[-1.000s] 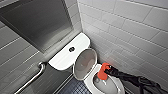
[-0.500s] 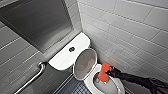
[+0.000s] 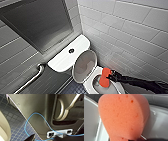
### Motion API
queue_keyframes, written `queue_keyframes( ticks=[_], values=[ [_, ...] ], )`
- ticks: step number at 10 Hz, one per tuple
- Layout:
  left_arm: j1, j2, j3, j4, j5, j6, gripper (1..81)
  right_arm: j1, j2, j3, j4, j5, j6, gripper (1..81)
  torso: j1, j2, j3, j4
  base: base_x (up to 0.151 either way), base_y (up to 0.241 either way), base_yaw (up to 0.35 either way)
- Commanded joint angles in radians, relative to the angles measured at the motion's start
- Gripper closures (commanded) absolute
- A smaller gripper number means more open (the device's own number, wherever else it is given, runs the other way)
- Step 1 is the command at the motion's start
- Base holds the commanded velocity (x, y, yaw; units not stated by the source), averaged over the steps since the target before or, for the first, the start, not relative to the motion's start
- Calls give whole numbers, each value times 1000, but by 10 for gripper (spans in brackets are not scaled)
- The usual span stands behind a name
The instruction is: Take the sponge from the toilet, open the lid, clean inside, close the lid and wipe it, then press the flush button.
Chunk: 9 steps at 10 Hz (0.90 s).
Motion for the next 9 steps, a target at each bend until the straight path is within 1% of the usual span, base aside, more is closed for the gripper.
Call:
queue_keyframes(
  ticks=[1, 2, 3, 4, 5, 6, 7, 8, 9],
  values=[
    [36, -4, -5, 5, 86, 7, 10, 108, 6, -68, 5, -42, 36, 811, -1, 2, 0, 0, 0, 0, 0],
    [38, -3, -5, 5, 86, 7, 10, 104, 15, -97, 7, -39, 96, 811, 7, -10, 0, 0, 0, 0, 0],
    [36, -3, -5, 5, 86, 7, 10, 90, 16, -119, 2, -28, 169, 811, 13, -20, 0, 0, 0, 0, 0],
    [36, -1, -5, 5, 84, 7, 10, 90, 10, -104, -2, -11, 184, 811, 14, -21, 0, 0, 0, 0, 0],
    [36, 1, -5, 5, 86, 10, 10, 82, -6, -32, -77, -23, 144, 811, 13, -20, 0, 0, 0, 0, 0],
    [36, 2, -5, 5, 86, 14, 10, 67, -30, 25, -134, -77, 127, 811, 13, -20, 0, 0, 0, 0, 0],
    [36, 5, -5, 5, 86, 23, 10, 65, -65, 64, -147, -126, 133, 811, 13, -20, 0, 0, 0, 0, 0],
    [36, 11, -5, 5, 86, 31, 10, 73, -93, 93, -128, -144, 136, 811, 13, -20, 0, 0, 0, 0, 0],
    [36, 16, -5, 5, 86, 33, 10, 74, -107, 99, -93, -178, 138, 811, 13, -20, 0, 0, 0, 0, 0]
  ],
)
